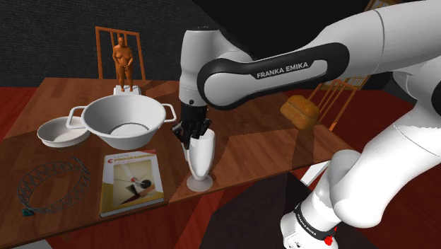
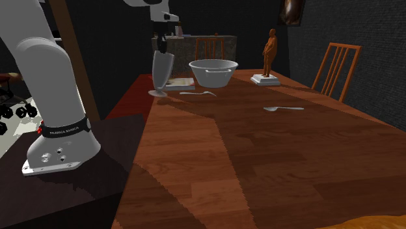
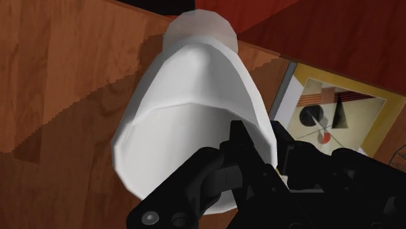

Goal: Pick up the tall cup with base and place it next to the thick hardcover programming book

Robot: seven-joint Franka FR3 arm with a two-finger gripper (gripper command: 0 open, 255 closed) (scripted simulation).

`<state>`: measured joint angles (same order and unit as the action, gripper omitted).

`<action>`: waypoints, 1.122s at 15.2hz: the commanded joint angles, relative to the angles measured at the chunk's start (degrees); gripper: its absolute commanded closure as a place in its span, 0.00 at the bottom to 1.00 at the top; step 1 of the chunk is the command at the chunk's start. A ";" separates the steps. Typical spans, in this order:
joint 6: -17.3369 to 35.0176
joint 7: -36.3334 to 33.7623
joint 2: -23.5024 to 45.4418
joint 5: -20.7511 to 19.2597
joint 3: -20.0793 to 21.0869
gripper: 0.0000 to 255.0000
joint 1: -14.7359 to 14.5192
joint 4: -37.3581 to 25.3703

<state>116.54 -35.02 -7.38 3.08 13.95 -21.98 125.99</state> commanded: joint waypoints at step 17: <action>0.48 0.02 0.22 -0.06 0.00 0.00 0.03 0.19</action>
<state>118.03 -35.11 -6.74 2.96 14.03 -21.99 126.75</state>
